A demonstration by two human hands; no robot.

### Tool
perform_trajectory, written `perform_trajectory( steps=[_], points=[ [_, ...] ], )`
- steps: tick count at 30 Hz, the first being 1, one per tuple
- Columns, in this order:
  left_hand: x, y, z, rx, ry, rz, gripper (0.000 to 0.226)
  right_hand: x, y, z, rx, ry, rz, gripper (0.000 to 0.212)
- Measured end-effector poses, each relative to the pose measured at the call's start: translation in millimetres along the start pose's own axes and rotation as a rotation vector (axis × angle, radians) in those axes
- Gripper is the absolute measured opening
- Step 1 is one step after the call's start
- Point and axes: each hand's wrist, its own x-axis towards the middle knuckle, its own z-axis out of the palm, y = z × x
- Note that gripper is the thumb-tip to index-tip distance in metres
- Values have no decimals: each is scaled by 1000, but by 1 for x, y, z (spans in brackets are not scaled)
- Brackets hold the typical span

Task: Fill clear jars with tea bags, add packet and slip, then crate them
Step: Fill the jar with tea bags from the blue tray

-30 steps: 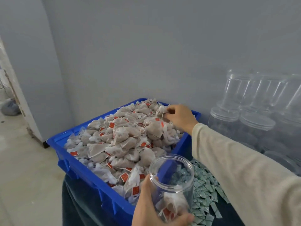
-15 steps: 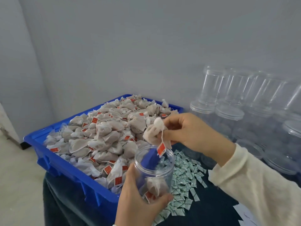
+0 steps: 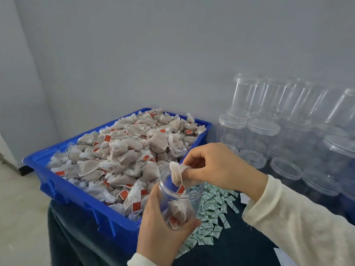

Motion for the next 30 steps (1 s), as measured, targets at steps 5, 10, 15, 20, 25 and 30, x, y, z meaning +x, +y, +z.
perform_trajectory(
  steps=[5, 10, 15, 20, 25, 30],
  points=[
    [0, 1, 0, 8, -18, -44, 110, 0, 0, 1, -15, -44, -3, 11],
    [1, -3, 1, 6, -39, -61, 120, -1, 1, 1, -30, -113, -9, 8],
    [1, 1, 2, -8, -37, -50, 124, 6, 3, -4, 54, -133, 10, 13],
    [0, 8, 0, -92, -19, -37, 99, 37, 11, -7, 165, -83, 28, 14],
    [1, 10, -4, -59, 16, -74, 100, 96, 34, 15, 36, 39, 70, 8],
    [0, 10, -6, -28, -28, -166, 126, 139, 47, 49, -149, 18, 70, 41]
  ],
)
